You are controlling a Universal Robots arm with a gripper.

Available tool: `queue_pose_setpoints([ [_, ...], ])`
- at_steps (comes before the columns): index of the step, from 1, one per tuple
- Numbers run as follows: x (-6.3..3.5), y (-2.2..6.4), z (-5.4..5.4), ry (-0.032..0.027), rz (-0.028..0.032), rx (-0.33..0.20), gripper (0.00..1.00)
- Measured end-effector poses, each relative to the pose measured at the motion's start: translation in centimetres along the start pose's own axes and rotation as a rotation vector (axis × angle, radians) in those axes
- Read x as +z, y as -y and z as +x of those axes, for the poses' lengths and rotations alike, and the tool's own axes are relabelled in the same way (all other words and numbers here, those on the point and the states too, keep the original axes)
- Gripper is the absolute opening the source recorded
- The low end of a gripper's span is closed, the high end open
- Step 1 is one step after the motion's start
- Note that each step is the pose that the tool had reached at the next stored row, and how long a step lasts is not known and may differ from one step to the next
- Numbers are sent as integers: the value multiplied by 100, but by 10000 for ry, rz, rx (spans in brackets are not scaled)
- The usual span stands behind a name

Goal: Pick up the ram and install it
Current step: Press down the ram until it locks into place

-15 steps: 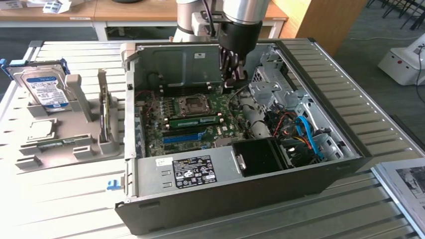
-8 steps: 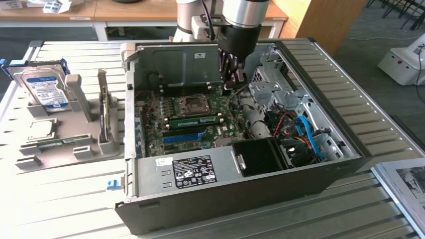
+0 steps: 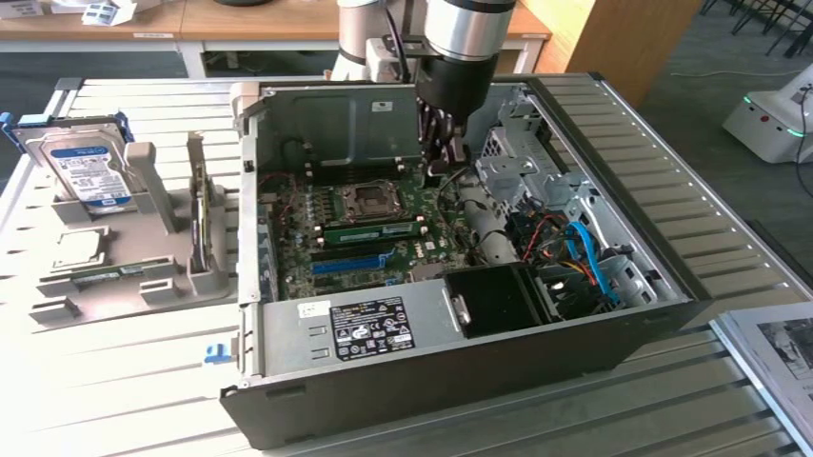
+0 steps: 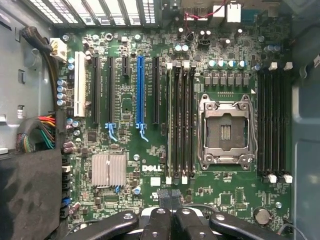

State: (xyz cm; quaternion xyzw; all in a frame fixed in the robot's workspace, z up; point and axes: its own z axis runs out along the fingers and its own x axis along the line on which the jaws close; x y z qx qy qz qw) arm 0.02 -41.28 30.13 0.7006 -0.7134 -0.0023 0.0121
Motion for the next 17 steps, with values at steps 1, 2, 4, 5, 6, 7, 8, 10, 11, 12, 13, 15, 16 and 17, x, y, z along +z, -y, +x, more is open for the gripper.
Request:
queue_pose_setpoints([
  [1, 7, 0, 0, 0, 0, 0, 10],
  [2, 15, 0, 0, 0, 1, 0, 10],
  [4, 30, 1, 0, 0, 0, 0, 10],
  [5, 37, 1, -1, 0, 1, 0, 10],
  [6, 43, 1, -1, -1, 1, 0, 10],
  [7, 50, 1, -1, -1, 0, 0, 10],
  [8, 57, 1, -1, -1, 0, 0, 10],
  [10, 72, 2, -1, 0, 0, 0, 10],
  [11, 79, 2, -1, 0, 0, 0, 10],
  [12, 86, 2, -1, 0, 0, 0, 10],
  [13, 93, 2, -1, 0, 0, 0, 10],
  [15, 107, 2, -2, 0, 0, 0, 10],
  [16, 114, 2, -2, 0, 0, 0, 10],
  [17, 122, 3, -2, 0, 0, 0, 10],
])
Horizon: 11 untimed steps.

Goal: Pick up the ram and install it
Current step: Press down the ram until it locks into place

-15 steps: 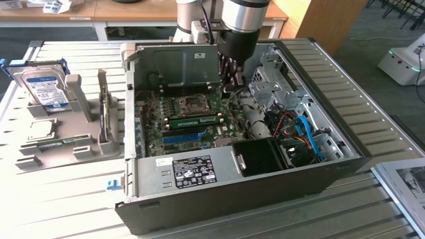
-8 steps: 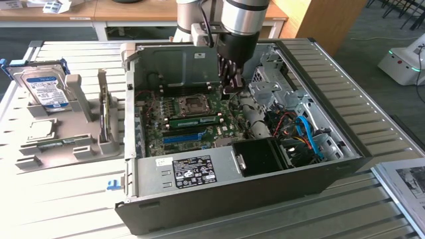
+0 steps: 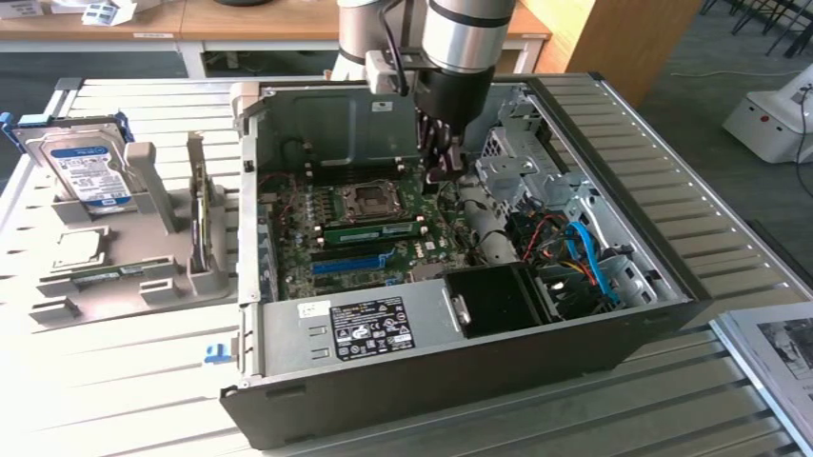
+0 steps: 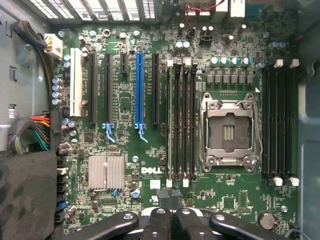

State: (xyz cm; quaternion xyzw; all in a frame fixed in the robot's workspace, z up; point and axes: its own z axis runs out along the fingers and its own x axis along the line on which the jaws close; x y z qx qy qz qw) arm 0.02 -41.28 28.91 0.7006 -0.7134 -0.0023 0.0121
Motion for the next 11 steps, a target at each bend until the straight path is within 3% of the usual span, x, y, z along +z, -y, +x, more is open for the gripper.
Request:
queue_pose_setpoints([
  [11, 77, 2, -1, 0, 0, 0, 10],
])
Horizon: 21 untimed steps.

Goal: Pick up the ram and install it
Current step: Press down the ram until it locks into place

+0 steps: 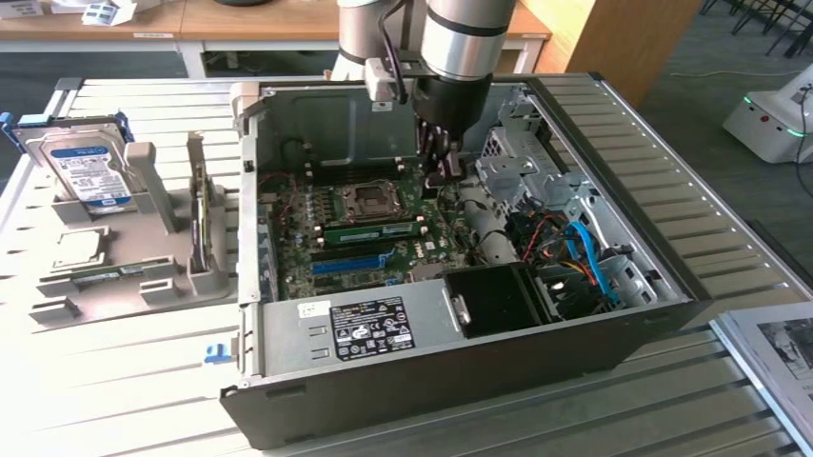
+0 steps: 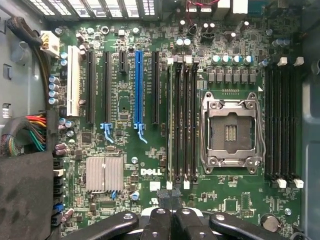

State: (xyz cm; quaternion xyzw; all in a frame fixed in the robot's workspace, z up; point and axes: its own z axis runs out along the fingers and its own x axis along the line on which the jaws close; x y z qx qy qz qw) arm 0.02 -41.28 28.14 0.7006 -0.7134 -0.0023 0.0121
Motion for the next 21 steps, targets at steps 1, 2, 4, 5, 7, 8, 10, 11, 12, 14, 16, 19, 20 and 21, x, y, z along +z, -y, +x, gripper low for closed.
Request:
queue_pose_setpoints([
  [1, 7, 0, 0, 1, 0, 0, 10],
  [2, 14, 0, 0, 0, 0, 0, 10],
  [4, 29, 0, 0, -1, 0, 0, 10],
  [5, 37, 1, 0, 0, 0, 0, 10],
  [7, 53, 1, -1, 0, 0, 0, 10],
  [8, 61, 1, -1, 0, 0, 0, 10],
  [10, 77, 1, -1, 0, 0, 0, 10],
  [11, 85, 2, -1, 0, 0, 0, 10],
  [12, 93, 2, -1, 0, 0, 0, 10],
  [14, 107, 2, -2, 0, 1, 0, 10],
  [16, 120, 2, -2, 0, 0, 0, 10],
  [19, 138, 3, -2, -1, 0, 1, 10],
  [20, 145, 3, -2, 0, 0, 0, 10],
  [21, 150, 3, -2, 0, 1, 0, 10],
])
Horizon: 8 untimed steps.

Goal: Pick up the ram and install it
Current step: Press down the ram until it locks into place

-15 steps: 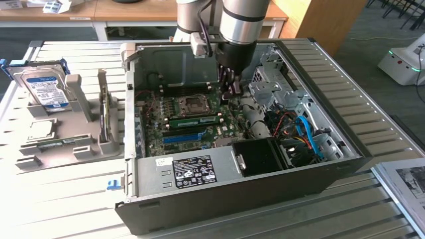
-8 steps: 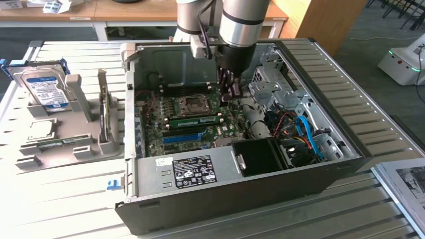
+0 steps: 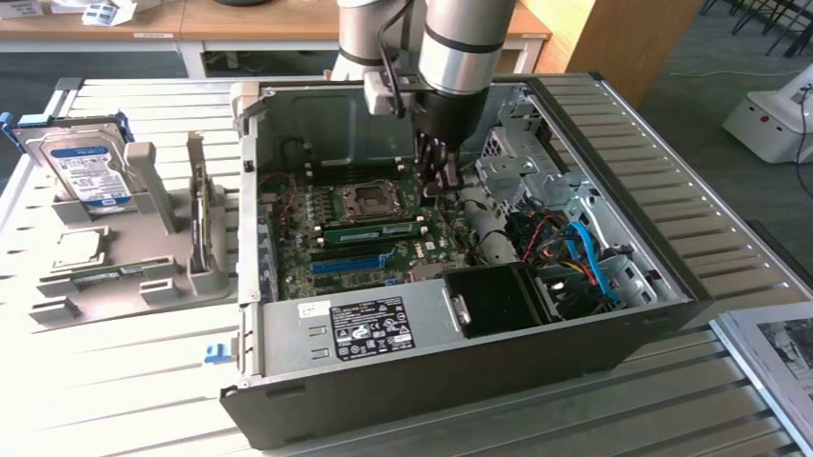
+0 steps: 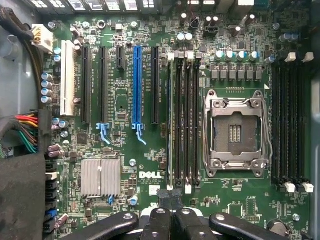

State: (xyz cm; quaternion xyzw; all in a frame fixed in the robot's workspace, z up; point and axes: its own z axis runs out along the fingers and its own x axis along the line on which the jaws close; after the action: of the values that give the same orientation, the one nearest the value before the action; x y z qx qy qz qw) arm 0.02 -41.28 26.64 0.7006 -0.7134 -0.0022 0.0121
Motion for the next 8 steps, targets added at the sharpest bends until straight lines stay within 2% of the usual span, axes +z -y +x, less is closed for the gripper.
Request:
queue_pose_setpoints([
  [8, 42, 1, 0, -1, 0, 0, 10],
])
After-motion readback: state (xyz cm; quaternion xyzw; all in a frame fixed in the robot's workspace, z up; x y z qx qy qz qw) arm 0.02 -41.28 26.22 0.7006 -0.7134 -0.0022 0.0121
